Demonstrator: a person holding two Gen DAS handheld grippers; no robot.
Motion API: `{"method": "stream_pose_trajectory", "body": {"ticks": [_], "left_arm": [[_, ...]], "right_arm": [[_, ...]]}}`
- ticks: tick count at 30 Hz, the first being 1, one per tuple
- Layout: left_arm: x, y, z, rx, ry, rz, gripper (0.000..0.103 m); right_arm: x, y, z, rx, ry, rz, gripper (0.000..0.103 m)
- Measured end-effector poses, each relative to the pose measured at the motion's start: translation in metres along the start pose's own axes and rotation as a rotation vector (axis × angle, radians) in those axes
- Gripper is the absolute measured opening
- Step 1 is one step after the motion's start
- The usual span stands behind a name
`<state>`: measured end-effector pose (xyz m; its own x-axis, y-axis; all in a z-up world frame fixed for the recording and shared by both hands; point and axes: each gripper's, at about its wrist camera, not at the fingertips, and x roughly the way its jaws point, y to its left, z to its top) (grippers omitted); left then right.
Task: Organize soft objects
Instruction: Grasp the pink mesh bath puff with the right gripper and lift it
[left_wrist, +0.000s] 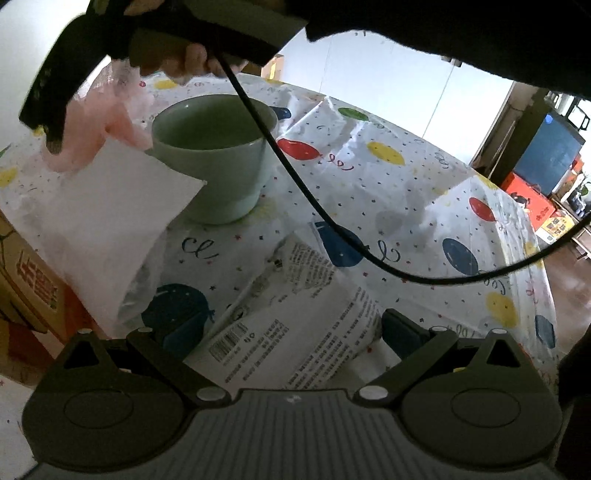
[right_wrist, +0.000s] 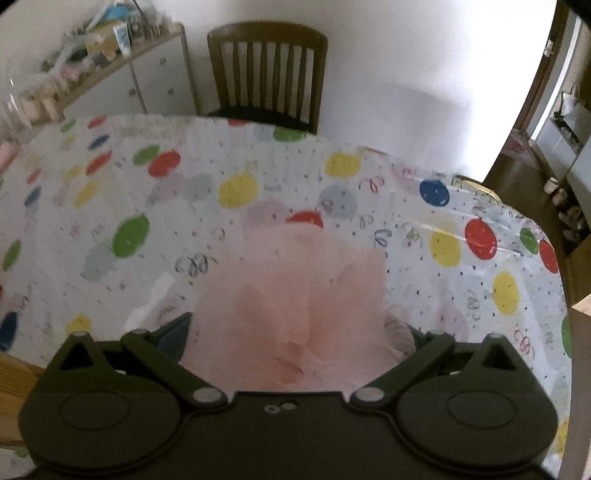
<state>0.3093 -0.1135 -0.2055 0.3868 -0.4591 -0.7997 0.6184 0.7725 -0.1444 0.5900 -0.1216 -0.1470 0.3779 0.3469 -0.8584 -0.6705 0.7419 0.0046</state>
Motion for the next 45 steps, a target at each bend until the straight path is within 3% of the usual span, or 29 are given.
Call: {"method": "stream_pose_trajectory", "body": {"ticks": [9,15,17,23,31,45], "left_arm": [[0.001,0.008,0.001,-0.090,0.000,-0.007,0.096],[-0.001,0.005,0.001,-0.107,-0.005,0.014,0.089],[-0.003,0.005,0.001,-0.116,-0.006,0.020,0.083],[-0.006,0.002,0.001,-0.123,-0.007,0.043,0.077],[-0.011,-0.006,-0.003,-0.143,-0.011,0.087,0.076],[-0.045,-0.023,-0.021,-0.206,-0.052,0.172,0.076]], "right_arm": [[0.015,-0.006,-0.005,0.042,0.028,-0.019,0.094],[0.011,-0.006,-0.006,0.042,0.018,-0.018,0.070],[0.009,-0.006,-0.008,0.038,0.016,-0.017,0.053],[-0.006,-0.007,-0.011,0.027,-0.006,-0.010,0.034],[-0.034,-0.016,-0.020,0.078,-0.048,-0.013,0.031],[-0.117,-0.020,-0.044,0.106,-0.143,0.036,0.030]]}}
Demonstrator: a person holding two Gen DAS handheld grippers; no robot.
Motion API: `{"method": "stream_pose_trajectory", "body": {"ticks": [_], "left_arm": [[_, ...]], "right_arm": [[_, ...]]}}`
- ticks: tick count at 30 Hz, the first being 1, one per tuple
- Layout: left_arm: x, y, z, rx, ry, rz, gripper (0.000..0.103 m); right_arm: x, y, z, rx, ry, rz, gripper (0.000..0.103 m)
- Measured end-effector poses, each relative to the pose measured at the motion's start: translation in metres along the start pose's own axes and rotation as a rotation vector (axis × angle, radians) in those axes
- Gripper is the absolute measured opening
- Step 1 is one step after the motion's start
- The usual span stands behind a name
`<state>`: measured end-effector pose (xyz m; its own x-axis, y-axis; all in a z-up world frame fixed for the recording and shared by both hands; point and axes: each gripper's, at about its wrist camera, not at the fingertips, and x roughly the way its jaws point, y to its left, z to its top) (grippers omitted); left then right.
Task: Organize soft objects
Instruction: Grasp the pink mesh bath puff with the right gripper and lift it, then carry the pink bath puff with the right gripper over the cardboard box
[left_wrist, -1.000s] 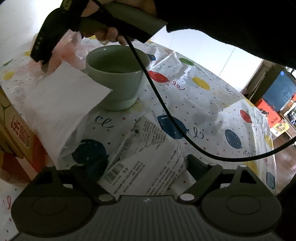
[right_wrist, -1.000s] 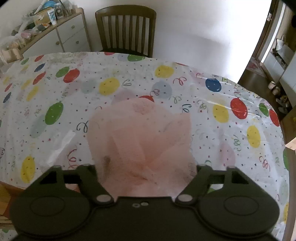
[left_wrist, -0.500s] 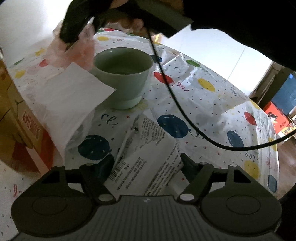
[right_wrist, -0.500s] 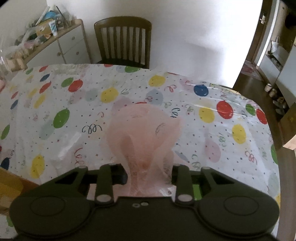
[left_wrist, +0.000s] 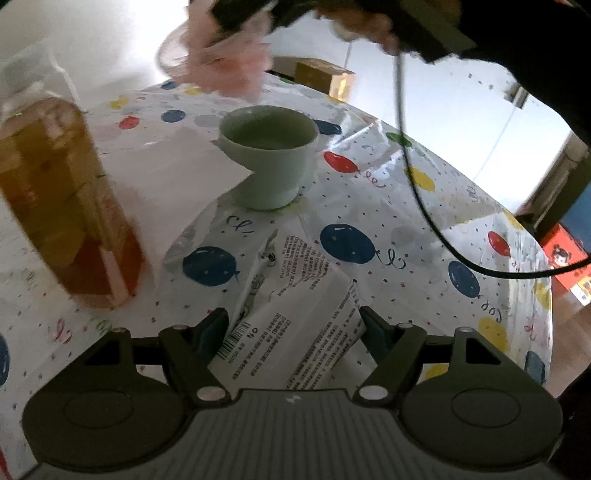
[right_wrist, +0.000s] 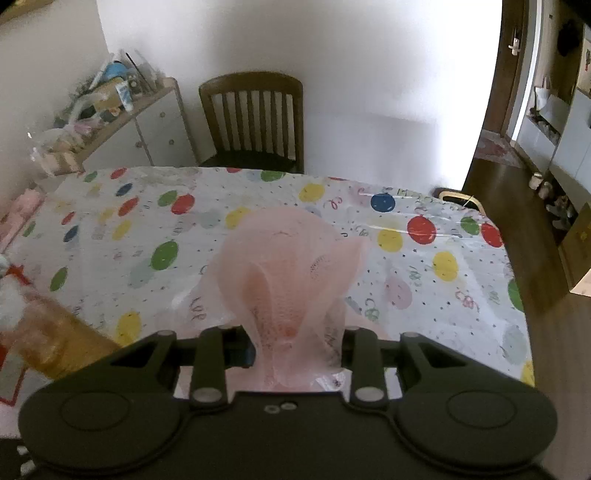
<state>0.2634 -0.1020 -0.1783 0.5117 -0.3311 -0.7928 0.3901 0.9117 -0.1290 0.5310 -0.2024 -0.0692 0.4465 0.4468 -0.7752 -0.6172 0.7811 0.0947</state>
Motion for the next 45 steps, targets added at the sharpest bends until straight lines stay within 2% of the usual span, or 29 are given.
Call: {"method": "stream_pose_trajectory", "body": {"ticks": [12,24,32,45], "left_arm": [[-0.045,-0.008,-0.004,-0.107,-0.083,0.138,0.076],[-0.102,-0.002,-0.010,-0.250,-0.171,0.244,0.076],[-0.143,0.010,-0.020,-0.308,-0.224,0.293,0.076],[-0.224,0.067,-0.058,-0.434,-0.299,0.375,0.076]], "right_arm": [[-0.076,0.018,-0.035,0.014,-0.060,0.009,0.031],[-0.122,0.056,-0.069,0.037,-0.064,0.056,0.031],[-0.139,0.104,-0.080,-0.011,-0.085,0.091,0.031],[-0.135,0.205,-0.069,-0.081,-0.089,0.161,0.031]]}}
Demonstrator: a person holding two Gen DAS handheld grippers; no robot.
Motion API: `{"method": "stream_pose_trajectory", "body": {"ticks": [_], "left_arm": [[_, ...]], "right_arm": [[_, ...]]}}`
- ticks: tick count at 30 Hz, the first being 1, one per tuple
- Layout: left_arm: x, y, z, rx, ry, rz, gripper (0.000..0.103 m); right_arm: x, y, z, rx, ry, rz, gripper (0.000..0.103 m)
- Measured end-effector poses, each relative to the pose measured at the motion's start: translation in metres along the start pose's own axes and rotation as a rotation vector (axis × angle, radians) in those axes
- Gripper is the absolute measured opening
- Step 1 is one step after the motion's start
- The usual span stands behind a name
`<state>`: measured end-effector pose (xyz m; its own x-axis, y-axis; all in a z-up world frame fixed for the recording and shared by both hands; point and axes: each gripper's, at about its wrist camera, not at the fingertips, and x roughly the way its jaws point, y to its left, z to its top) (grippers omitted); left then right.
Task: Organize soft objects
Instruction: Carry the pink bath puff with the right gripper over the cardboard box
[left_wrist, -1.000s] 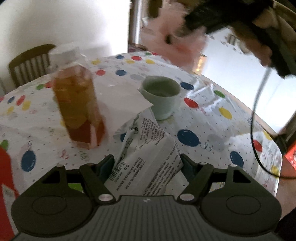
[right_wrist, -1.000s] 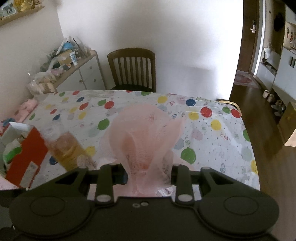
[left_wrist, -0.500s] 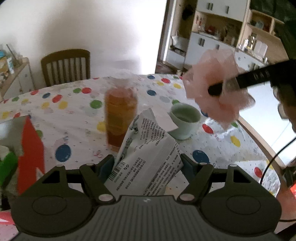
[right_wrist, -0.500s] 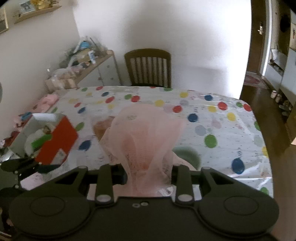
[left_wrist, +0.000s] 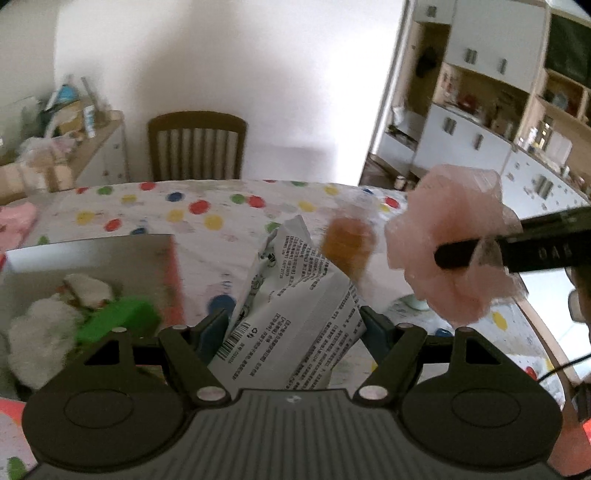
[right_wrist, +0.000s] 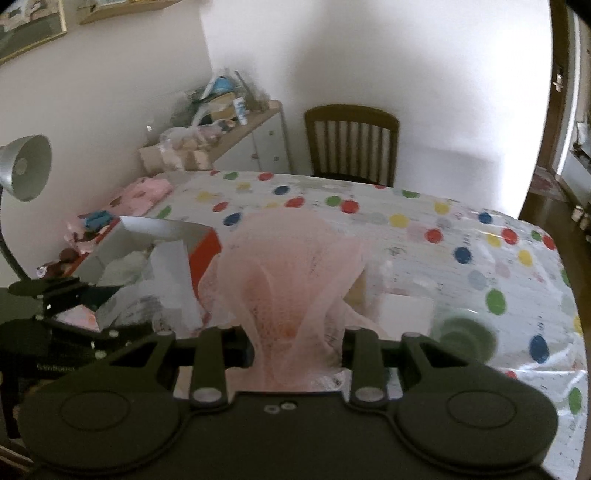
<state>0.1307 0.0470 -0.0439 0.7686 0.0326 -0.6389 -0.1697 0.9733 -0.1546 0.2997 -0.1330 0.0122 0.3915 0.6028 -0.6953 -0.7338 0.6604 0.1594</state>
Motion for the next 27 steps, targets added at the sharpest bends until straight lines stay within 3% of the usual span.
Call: {"method": "stream_pose_trajectory", "body": {"ticks": [15,27], "left_arm": [[-0.035,0.122,0.011,-0.084,-0.022,0.131,0.076],[-0.025,0.205,0.011,-0.107,0.005,0.236,0.077]], "right_arm": [[0.053,0.112,0.028,-0.081,0.023,0.052,0.032],[0.122,0.184,0.060,-0.159,0.048,0.066,0.033]]}}
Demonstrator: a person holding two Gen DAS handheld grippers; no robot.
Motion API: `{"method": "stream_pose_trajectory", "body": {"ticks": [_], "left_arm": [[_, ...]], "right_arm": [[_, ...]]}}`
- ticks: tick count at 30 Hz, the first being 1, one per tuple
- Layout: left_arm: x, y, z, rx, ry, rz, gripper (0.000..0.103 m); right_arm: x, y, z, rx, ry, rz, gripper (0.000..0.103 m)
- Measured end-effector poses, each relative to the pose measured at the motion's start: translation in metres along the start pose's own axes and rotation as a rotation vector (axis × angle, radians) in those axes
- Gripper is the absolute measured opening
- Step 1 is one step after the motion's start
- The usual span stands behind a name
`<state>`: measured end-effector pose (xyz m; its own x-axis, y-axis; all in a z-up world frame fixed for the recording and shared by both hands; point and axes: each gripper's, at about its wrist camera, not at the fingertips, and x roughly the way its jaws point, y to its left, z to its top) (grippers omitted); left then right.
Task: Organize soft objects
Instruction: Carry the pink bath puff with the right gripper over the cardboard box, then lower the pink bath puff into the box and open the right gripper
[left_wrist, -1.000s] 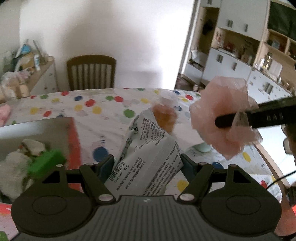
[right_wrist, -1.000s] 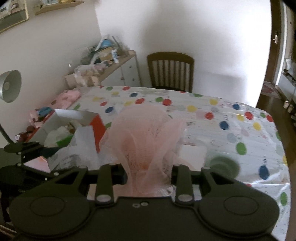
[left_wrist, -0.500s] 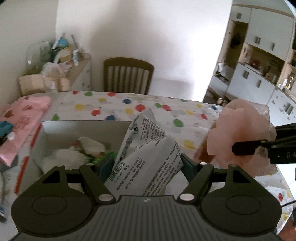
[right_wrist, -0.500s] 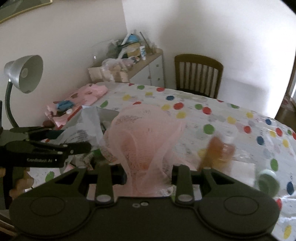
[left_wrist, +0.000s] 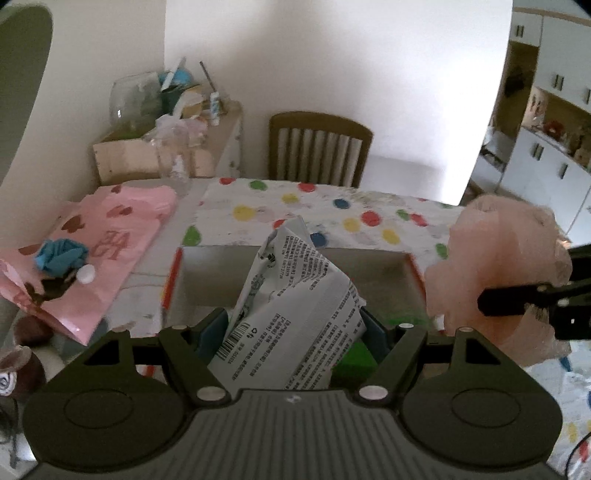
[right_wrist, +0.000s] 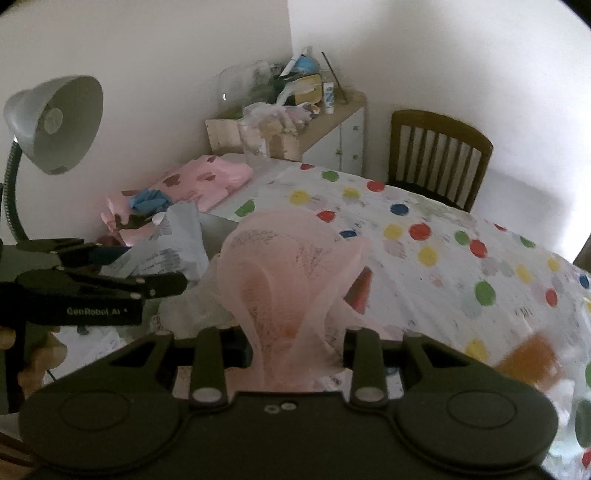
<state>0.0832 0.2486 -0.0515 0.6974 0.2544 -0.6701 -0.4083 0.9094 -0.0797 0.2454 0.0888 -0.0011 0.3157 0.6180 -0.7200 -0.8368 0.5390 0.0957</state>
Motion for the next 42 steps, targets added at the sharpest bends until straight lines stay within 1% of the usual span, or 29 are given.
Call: {"method": "stream_pose_trajectory", "body": {"ticks": [4,7,9,13,19,22,29,33,36,42], "left_arm": [[0.016,0.014,-0.002,0.014,0.024,0.020,0.077],[0.030,0.020,-0.003,0.030,0.050,0.034,0.077],[0.039,0.022,-0.002,0.039,0.060,0.029,0.077],[0.053,0.021,-0.003,0.065,0.073,0.026,0.077],[0.076,0.015,-0.008,0.117,0.120,0.026,0.077],[0.083,0.012,-0.010,0.145,0.132,0.028,0.077],[0.098,0.008,-0.017,0.156,0.187,0.027,0.077],[0.106,0.011,-0.019,0.144,0.220,0.033,0.077],[0.109,0.013,-0.019,0.137,0.239,0.027,0.077],[0.112,0.012,-0.017,0.149,0.269,0.010,0.078]], "right_arm": [[0.027,0.009,0.014,-0.032,0.004,-0.025,0.034],[0.055,0.013,0.021,-0.048,0.032,-0.039,0.034],[0.071,0.014,0.024,-0.058,0.054,-0.054,0.034],[0.099,0.017,0.029,-0.067,0.084,-0.071,0.034],[0.128,0.018,0.031,-0.083,0.130,-0.092,0.035],[0.139,0.020,0.030,-0.089,0.146,-0.100,0.035],[0.156,0.024,0.027,-0.101,0.176,-0.111,0.035],[0.160,0.026,0.026,-0.107,0.181,-0.112,0.036],[0.161,0.026,0.027,-0.106,0.184,-0.116,0.039],[0.159,0.026,0.030,-0.106,0.205,-0.109,0.049]]}}
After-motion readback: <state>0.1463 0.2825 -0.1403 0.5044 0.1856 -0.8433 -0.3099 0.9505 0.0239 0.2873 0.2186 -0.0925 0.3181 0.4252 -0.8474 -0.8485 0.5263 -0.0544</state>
